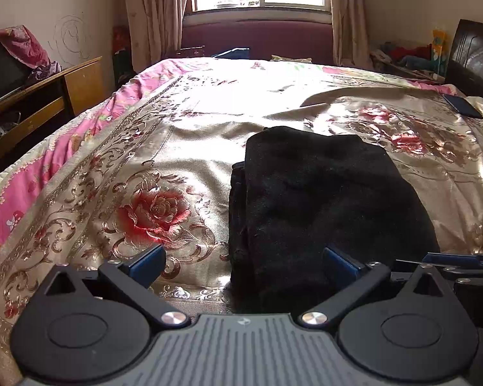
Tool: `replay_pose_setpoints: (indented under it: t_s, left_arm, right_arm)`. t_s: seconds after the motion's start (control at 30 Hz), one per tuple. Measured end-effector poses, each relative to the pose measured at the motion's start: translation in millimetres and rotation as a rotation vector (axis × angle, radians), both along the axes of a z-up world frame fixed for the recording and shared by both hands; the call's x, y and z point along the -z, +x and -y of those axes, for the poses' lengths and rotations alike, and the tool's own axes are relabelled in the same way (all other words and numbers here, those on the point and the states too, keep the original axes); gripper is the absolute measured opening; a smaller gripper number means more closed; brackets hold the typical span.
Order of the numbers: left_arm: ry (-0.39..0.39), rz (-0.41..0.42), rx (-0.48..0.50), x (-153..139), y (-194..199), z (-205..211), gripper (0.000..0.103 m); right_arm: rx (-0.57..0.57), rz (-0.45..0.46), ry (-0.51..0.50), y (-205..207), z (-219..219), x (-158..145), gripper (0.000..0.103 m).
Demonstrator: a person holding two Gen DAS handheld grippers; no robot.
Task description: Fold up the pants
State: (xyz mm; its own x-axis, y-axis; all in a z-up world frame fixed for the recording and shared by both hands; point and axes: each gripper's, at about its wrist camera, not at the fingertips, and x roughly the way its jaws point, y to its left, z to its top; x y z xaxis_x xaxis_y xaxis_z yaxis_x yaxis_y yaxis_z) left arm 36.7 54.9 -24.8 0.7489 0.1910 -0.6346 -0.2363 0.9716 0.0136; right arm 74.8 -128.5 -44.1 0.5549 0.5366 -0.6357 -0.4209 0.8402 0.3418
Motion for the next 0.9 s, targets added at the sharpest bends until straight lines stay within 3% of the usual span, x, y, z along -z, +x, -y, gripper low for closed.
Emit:
replay_pose_setpoints:
  t_s: [0.9]
  left_arm:
    - [-0.025, -0.065, -0.032, 9.5, -19.8, 1.6, 0.103]
  right_arm:
    - [-0.032, -0.017, -0.049, -3.2, -7.2, 4.0, 0.053]
